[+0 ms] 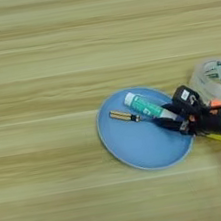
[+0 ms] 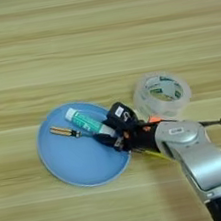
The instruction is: Move the objects on the table
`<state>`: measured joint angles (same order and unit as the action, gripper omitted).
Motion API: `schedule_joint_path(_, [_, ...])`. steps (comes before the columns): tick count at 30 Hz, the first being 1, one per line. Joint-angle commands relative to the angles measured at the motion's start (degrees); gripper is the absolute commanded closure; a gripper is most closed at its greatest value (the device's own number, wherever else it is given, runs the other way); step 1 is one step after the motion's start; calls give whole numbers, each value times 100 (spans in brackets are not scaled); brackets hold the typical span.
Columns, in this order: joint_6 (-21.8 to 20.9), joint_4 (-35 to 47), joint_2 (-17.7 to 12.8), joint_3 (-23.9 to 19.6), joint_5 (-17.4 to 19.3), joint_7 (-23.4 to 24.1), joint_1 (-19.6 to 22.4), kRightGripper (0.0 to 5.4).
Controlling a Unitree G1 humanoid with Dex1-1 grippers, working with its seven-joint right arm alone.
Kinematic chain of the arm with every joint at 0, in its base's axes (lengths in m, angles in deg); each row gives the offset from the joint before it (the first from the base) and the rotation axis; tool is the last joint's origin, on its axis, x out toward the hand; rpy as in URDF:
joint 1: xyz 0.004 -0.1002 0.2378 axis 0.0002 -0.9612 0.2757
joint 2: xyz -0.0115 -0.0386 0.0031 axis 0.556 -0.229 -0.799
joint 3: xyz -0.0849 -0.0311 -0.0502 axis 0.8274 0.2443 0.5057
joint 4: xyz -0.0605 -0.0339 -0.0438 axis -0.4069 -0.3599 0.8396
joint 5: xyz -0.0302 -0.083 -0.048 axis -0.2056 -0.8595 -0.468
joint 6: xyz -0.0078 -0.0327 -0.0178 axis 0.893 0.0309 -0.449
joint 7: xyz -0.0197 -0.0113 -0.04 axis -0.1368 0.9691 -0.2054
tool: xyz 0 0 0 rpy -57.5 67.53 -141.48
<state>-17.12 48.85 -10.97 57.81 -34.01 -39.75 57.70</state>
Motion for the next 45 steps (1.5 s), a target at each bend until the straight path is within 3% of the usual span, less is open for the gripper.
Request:
schedule_joint_path(1, [-188, 301, -81, -290, 140, 159, 394, 370])
schedule_joint_path(11, [-187, 504, -34, -490, 359, 124, 516, 370])
schedule_joint_path(16, [-491, 830, -22, -590, 697, -188, 363, 370])
schedule_joint_path(28, [-1559, 1191, -367, -805, 1350, -1487, -197, 370])
schedule_joint_path(40, [-2264, 765, -1112, -739, 1443, -2969, -371, 370])
schedule_joint_path(45, [-2774, 289, -1463, -471, 1207, -3753, -375, 370])
